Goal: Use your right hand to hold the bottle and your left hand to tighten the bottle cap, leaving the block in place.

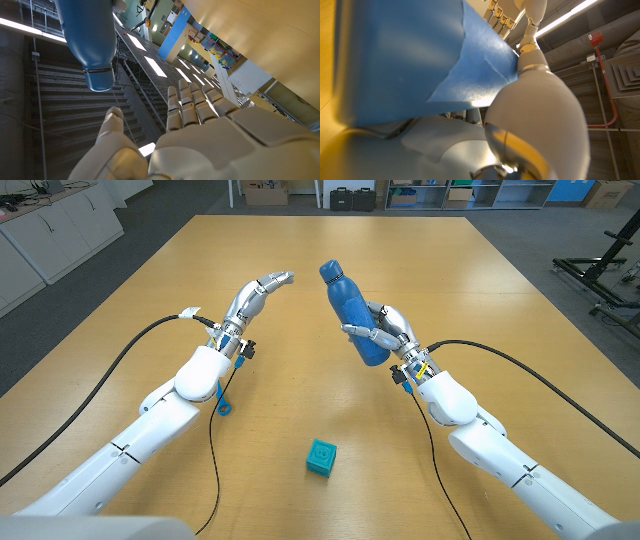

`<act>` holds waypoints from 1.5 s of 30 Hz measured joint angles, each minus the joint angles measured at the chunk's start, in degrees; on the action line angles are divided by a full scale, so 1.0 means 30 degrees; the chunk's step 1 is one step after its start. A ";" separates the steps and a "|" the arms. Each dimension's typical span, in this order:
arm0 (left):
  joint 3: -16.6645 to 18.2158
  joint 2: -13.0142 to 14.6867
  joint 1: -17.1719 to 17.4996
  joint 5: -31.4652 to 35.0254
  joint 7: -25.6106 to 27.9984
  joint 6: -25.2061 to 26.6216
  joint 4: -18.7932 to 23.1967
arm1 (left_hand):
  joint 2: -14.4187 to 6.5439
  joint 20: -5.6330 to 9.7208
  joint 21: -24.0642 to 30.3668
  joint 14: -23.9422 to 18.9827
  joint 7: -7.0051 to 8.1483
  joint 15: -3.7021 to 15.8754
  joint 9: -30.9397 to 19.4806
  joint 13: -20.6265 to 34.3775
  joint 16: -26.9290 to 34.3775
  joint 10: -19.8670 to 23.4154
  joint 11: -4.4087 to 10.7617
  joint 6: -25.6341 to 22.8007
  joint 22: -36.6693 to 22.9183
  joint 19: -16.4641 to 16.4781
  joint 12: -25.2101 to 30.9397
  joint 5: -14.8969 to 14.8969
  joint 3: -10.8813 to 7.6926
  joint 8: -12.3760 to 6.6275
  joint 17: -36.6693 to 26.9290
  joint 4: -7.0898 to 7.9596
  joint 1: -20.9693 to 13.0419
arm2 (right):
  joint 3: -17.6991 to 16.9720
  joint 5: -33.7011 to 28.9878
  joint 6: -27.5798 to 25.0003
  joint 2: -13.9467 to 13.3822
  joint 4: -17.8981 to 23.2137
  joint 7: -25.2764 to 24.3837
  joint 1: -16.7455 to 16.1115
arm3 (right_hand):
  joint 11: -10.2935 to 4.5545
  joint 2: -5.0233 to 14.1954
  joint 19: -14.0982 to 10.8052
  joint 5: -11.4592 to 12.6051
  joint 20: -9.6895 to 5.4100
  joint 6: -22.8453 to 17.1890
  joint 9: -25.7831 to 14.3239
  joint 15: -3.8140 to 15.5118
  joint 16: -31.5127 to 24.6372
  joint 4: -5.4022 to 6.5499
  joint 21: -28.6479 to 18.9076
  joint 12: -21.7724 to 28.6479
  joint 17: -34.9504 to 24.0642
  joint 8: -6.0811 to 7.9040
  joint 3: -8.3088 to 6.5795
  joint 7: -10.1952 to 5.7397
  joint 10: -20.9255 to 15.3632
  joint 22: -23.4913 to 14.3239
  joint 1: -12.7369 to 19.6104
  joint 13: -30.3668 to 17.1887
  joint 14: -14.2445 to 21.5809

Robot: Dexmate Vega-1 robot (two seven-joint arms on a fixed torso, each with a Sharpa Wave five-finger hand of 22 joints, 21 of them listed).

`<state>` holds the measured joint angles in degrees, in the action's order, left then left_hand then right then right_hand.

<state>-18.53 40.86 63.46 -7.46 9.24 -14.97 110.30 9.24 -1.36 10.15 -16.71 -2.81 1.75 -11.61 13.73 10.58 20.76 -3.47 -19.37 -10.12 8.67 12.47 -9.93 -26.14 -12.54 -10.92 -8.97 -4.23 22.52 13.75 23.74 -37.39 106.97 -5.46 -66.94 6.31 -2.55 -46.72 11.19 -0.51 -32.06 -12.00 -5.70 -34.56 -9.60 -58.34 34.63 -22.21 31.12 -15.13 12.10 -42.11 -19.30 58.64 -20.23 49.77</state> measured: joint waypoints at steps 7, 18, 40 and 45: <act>-0.0586 0.0138 -0.0647 -0.0040 -0.0936 -0.0998 -0.0658 | 0.0363 -0.0172 0.0000 0.0359 0.0094 -0.0038 0.0001 0.0089 0.0001 -0.0374 -0.0183 0.0355 -0.0001 -0.0319 -0.0145 0.0000 0.0428 0.0195 -0.0052 0.0011 0.0216 | 0.0002 0.0288 -0.0535 -0.0149 0.0017 -0.0001 0.0100 | -0.0001 0.0001 0.0040 0.0000 -0.0041 -0.0001 0.0000 0.0001 0.0002 0.0000 -0.0134 -0.0053 0.0000 -0.0040 0.0000 0.0000 0.0001 0.0000 -0.0001 0.0002 0.0000; -0.0883 0.0200 -0.0889 -0.0432 -0.1620 -0.2052 -0.1116 | 0.0436 -0.0171 0.0001 0.0394 0.0094 -0.0002 0.0003 0.0087 0.0001 -0.0472 -0.0138 0.0353 -0.0003 -0.0319 -0.0145 -0.0085 0.0625 0.0194 -0.0050 0.0014 0.0290 | -0.0090 0.0918 -0.1397 -0.0477 -0.0070 0.0197 0.0379 | -0.0002 0.0001 0.0073 0.0000 -0.0074 -0.0002 0.0000 0.0004 0.0004 0.0000 -0.0298 -0.0080 -0.0089 -0.0112 0.0000 0.0000 0.0002 0.0004 -0.0001 -0.0042 -0.0004; -0.1452 -0.0650 -0.1122 0.0620 -0.0758 -0.2254 -0.1537 | 0.0511 -0.0444 0.0229 0.0317 0.0237 0.0070 0.0006 0.0084 0.0153 -0.0199 0.0144 0.0207 -0.0006 -0.0045 -0.0055 -0.0163 0.0966 0.0060 -0.0048 -0.0068 0.0366 | -0.0131 0.0696 -0.0868 -0.0748 0.0931 0.0093 -0.0013 | -0.0002 0.0002 0.0107 0.0000 -0.0107 -0.0005 0.0000 0.0000 0.0061 0.0000 -0.0435 -0.0178 -0.0177 -0.0058 0.0000 0.0000 0.0002 0.0010 -0.0002 -0.0041 0.0000; -0.1611 -0.0778 -0.1276 0.0685 -0.0760 -0.2336 -0.1634 | 0.0511 -0.0444 0.0229 0.0317 0.0270 0.0069 0.0006 0.0084 0.0153 -0.0192 0.0137 0.0174 -0.0006 -0.0046 -0.0055 -0.0163 0.1098 0.0060 -0.0048 -0.0095 0.0366 | -0.0137 0.0611 -0.0870 -0.0800 0.1121 0.0046 -0.0088 | -0.0003 0.0002 0.0105 0.0000 -0.0105 -0.0005 -0.0001 0.0001 0.0061 0.0000 -0.0437 -0.0181 -0.0177 -0.0067 0.0000 -0.0001 0.0002 0.0000 -0.0002 -0.0041 0.0000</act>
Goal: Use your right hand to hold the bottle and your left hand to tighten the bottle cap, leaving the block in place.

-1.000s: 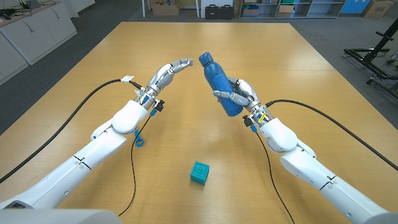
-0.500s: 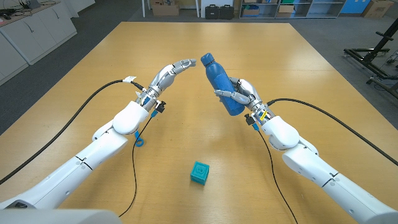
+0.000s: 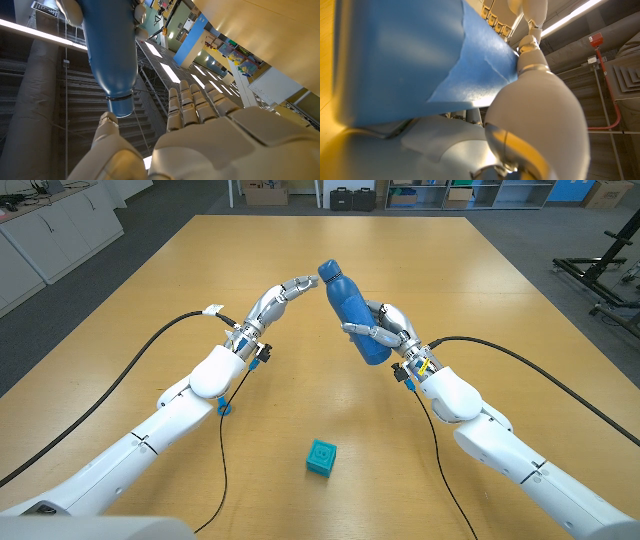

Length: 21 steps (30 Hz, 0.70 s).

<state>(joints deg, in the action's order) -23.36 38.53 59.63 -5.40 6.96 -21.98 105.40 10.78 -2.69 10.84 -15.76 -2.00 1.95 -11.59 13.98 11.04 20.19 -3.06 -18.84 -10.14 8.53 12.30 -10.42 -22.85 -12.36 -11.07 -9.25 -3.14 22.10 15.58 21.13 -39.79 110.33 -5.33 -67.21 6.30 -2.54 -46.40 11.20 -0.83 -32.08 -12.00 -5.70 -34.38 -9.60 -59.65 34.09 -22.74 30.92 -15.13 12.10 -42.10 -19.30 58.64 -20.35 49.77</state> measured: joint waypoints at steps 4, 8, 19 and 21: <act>-0.0114 -0.0082 -0.0120 -0.0030 -0.0165 -0.0185 -0.0119 | 0.0000 0.0000 0.0000 -0.0071 0.0000 0.0070 0.0000 0.0000 0.0000 0.0001 -0.0001 0.0000 0.0000 0.0001 0.0000 0.0000 -0.0001 0.0000 0.0000 0.0001 0.0000 | 0.0000 -0.0011 -0.0131 -0.0022 0.0066 0.0000 -0.0016 | 0.0001 0.0000 -0.0001 0.0000 0.0001 0.0000 0.0000 0.0001 0.0001 0.0000 -0.0017 -0.0032 0.0001 -0.0002 0.0000 0.0000 0.0000 0.0000 0.0000 -0.0038 0.0000; -0.0200 -0.0131 -0.0220 -0.0454 -0.0495 -0.0410 -0.0292 | 0.0000 -0.0039 0.0000 -0.0073 -0.0001 0.0072 0.0001 -0.0001 0.0000 0.0000 -0.0001 0.0000 0.0000 0.0041 0.0000 0.0000 -0.0002 0.0000 0.0001 0.0001 0.0000 | 0.0002 0.0016 -0.0242 -0.0025 0.0067 -0.0001 -0.0016 | 0.0000 0.0000 -0.0002 0.0000 0.0002 -0.0001 0.0000 0.0002 0.0001 0.0000 -0.0116 -0.0033 0.0001 -0.0011 0.0000 0.0000 0.0001 0.0001 0.0000 -0.0034 -0.0002; -0.0334 -0.0222 -0.0395 -0.1082 -0.0965 -0.0597 -0.0612 | -0.0001 -0.0101 0.0000 -0.0071 -0.0002 0.0069 0.0001 -0.0002 0.0075 0.0000 -0.0001 0.0001 -0.0001 0.0103 0.0066 0.0000 0.0158 0.0000 0.0002 0.0002 0.0000 | 0.0106 0.0210 -0.0476 -0.0038 -0.0074 0.0104 0.0047 | 0.0037 0.0001 -0.0004 0.0000 0.0005 -0.0099 0.0000 -0.0014 0.0011 0.0000 -0.0151 -0.0092 -0.0089 -0.0119 0.0000 0.0022 -0.0036 0.0054 -0.0001 -0.0092 0.0016; -0.0370 -0.0238 -0.0427 -0.1108 -0.1004 -0.0597 -0.0641 | -0.0001 -0.0101 0.0000 -0.0071 -0.0002 0.0069 0.0001 -0.0002 0.0075 0.0001 -0.0002 0.0001 0.0000 0.0103 0.0066 -0.0096 0.0158 0.0001 0.0002 0.0002 0.0000 | 0.0117 0.0240 -0.0481 -0.0060 -0.0076 0.0135 0.0047 | 0.0103 0.0001 -0.0004 0.0000 0.0004 -0.0100 0.0000 -0.0039 0.0012 0.0000 -0.0232 -0.0093 -0.0089 -0.0122 0.0000 0.0022 -0.0103 0.0084 -0.0001 -0.0092 0.0041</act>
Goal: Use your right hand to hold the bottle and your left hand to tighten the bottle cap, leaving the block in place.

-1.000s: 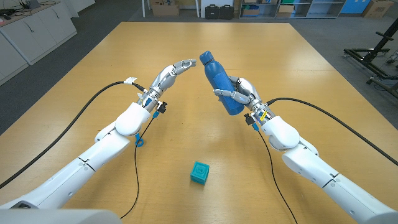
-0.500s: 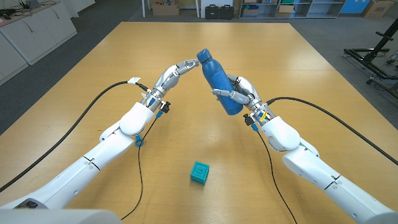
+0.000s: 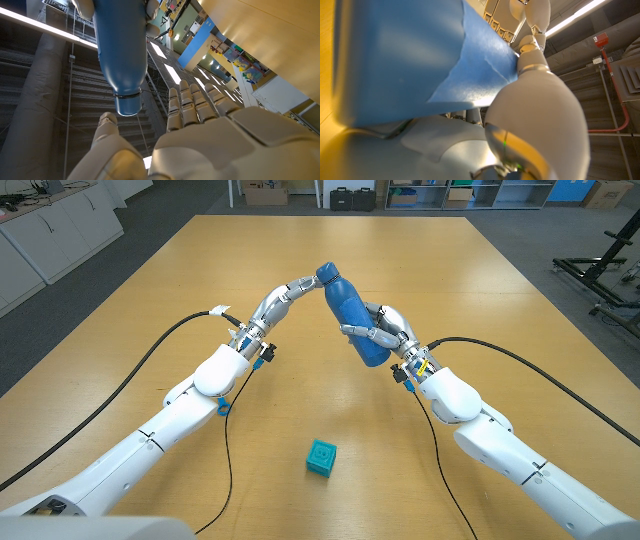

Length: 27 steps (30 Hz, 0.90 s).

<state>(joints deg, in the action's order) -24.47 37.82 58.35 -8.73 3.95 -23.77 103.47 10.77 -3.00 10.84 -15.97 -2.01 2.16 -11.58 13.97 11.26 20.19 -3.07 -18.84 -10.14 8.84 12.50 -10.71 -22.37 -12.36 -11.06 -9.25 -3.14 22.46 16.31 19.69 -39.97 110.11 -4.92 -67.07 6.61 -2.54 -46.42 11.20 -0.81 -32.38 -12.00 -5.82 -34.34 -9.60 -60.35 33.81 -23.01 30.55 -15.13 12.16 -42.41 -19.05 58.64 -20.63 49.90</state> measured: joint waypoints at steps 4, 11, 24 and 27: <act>-0.0048 -0.0034 -0.0094 -0.0012 -0.0021 0.0007 -0.0028 | 0.0000 0.0000 0.0000 0.0000 0.0000 -0.0001 0.0001 0.0000 0.0000 -0.0001 0.0000 0.0000 0.0000 0.0000 -0.0002 -0.0036 0.0057 0.0000 0.0001 -0.0057 0.0000 | 0.0017 0.0039 0.0002 -0.0059 0.0016 0.0071 -0.0027 | 0.0000 0.0000 0.0000 0.0000 0.0001 -0.0027 0.0000 0.0008 0.0001 0.0000 -0.0068 -0.0002 0.0001 0.0025 0.0000 -0.0027 0.0000 0.0008 0.0000 0.0001 0.0010; -0.0184 -0.0118 -0.0327 -0.0012 -0.0120 0.0304 -0.0081 | 0.0000 0.0050 0.0000 -0.0068 -0.0001 0.0067 0.0001 0.0095 0.0000 0.0029 0.0029 0.0000 -0.0001 0.0050 -0.0003 -0.0034 0.0079 0.0000 0.0001 -0.0080 0.0000 | 0.0071 0.0088 0.0268 -0.0162 0.0214 0.0321 -0.0117 | 0.0000 0.0001 -0.0001 0.0000 0.0001 -0.0028 -0.0001 0.0042 0.0002 0.0000 -0.0131 -0.0015 0.0002 0.0076 0.0000 -0.0027 0.0000 0.0020 -0.0001 -0.0081 0.0044; -0.0570 -0.0247 -0.0915 0.0109 -0.0250 0.0885 -0.0232 | 0.0090 -0.0030 0.0000 -0.0067 0.0073 0.0066 0.0002 0.0094 0.0000 0.0138 0.0138 -0.0074 -0.0001 0.0128 -0.0004 -0.0151 0.0236 -0.0152 0.0002 -0.0082 0.0088 | 0.0123 0.0811 0.1125 -0.0425 0.0787 0.1238 -0.0188 | 0.0000 0.0013 -0.0003 0.0000 0.0003 -0.0022 -0.0001 0.0241 0.0154 0.0000 -0.0166 -0.0016 -0.0087 0.0004 0.0000 -0.0023 0.0000 0.0019 -0.0013 -0.0088 0.0383; -0.0652 -0.0259 -0.0967 0.0210 -0.0416 0.1051 -0.0260 | -0.0455 -0.0030 0.0000 -0.0067 0.0072 0.0065 0.0003 0.0093 -0.0001 0.0138 0.0137 -0.0074 -0.0001 0.0127 0.0056 -0.0178 0.0221 -0.0152 0.0002 -0.0085 -0.0454 | 0.0154 0.1097 0.1409 -0.0478 0.0955 0.1703 -0.0207 | -0.0001 0.0013 -0.0003 0.0000 0.0003 -0.0023 0.0000 0.0242 0.0193 0.0000 -0.0369 -0.0074 -0.0087 0.0001 0.0000 -0.0023 0.0000 -0.0074 -0.0013 -0.0088 0.0381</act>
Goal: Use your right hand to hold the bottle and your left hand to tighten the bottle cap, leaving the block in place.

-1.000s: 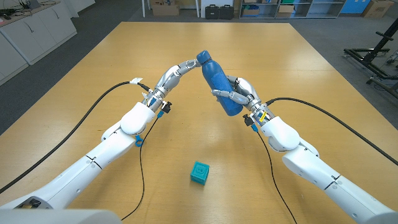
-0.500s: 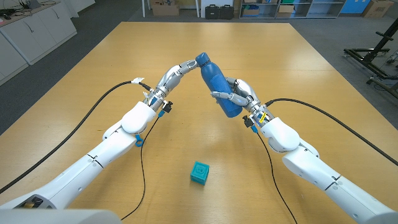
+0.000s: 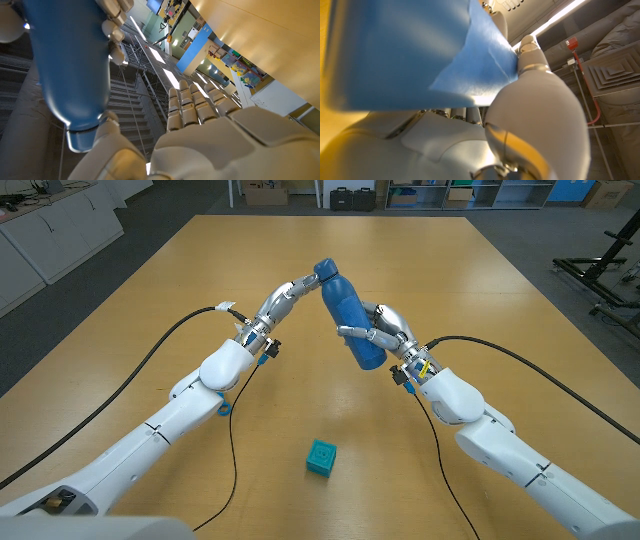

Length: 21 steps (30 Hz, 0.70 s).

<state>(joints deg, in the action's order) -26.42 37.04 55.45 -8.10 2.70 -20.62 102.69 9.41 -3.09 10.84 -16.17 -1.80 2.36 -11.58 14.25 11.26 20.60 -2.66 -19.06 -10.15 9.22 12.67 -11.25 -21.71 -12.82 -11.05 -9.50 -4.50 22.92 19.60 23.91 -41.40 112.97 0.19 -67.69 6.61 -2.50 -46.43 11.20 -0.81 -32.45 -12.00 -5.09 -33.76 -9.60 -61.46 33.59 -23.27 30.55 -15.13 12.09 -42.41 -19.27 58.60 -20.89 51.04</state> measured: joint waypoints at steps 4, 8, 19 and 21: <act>-0.0050 0.0008 -0.0110 -0.0002 -0.0031 0.0074 -0.0020 | 0.0100 -0.0001 -0.0001 0.0000 -0.0001 0.0000 0.0000 0.0000 0.0000 0.0000 0.0000 0.0001 0.0000 -0.0001 0.0022 0.0015 0.0001 0.0000 0.0000 0.0000 0.0100 | -0.0012 0.0912 0.0393 -0.0116 0.0088 0.0659 -0.0053 | 0.0000 0.0000 0.0000 0.0000 0.0000 -0.0001 -0.0001 0.0001 0.0014 0.0000 -0.0001 0.0002 0.0001 -0.0002 0.0000 0.0000 0.0000 0.0048 0.0000 0.0000 -0.0001; -0.0075 0.0029 -0.0163 -0.0029 -0.0042 0.0146 -0.0060 | 0.0129 -0.0060 0.0000 0.0000 -0.0001 -0.0001 0.0000 -0.0001 0.0000 -0.0001 0.0000 0.0001 -0.0001 0.0058 0.0022 0.0015 0.0001 0.0000 0.0025 0.0000 0.0129 | -0.0149 0.1354 0.0621 -0.0237 0.0251 0.0890 -0.0196 | 0.0000 0.0000 -0.0001 0.0000 0.0000 0.0000 -0.0045 0.0002 0.0015 0.0000 -0.0001 0.0033 0.0001 -0.0026 0.0000 0.0000 0.0000 0.0130 0.0000 0.0001 -0.0002; -0.0078 0.0026 -0.0096 -0.0395 -0.0041 -0.0011 -0.0129 | 0.0129 -0.0061 -0.0001 0.0001 -0.0038 -0.0001 0.0000 -0.0002 0.0000 0.0076 0.0076 -0.0166 -0.0001 0.0057 0.0022 0.0015 0.0002 0.0000 0.0046 0.0000 0.0129 | -0.0590 0.1443 0.0310 -0.0363 0.0400 0.0457 -0.0570 | 0.0000 0.0000 -0.0002 0.0000 0.0001 0.0000 -0.0044 0.0003 0.0017 0.0000 -0.0074 0.0033 -0.0088 -0.0075 0.0000 0.0000 0.0000 0.0137 0.0000 -0.0086 -0.0003; -0.0029 0.0018 0.0002 -0.0449 -0.0020 -0.0130 -0.0129 | 0.0129 -0.0060 0.0000 0.0001 -0.0115 -0.0001 0.0001 -0.0002 0.0000 0.0103 0.0103 -0.0243 0.0000 0.0057 0.0089 0.0015 0.0002 0.0000 0.0046 0.0001 0.0129 | -0.0640 0.1327 0.0120 -0.0355 0.0385 0.0232 -0.0590 | 0.0000 0.0000 -0.0002 0.0000 0.0000 -0.0001 -0.0044 0.0004 0.0018 0.0000 -0.0074 0.0032 -0.0088 -0.0075 0.0000 0.0001 0.0000 0.0136 0.0000 -0.0087 -0.0004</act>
<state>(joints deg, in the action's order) -26.51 37.09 55.45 -9.44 2.64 -21.01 102.31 9.80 -3.27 10.83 -16.16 -2.14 2.35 -11.57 14.24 11.26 20.91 -2.35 -19.79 -10.15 9.39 12.93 -11.20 -21.70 -12.82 -10.92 -9.50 -4.11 21.00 23.58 24.27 -42.46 114.13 0.88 -69.46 6.61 -2.50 -46.43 11.20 -0.80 -32.45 -12.14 -5.08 -33.71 -9.60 -61.68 33.68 -23.54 30.33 -15.13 12.09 -42.41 -18.86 58.59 -21.15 51.03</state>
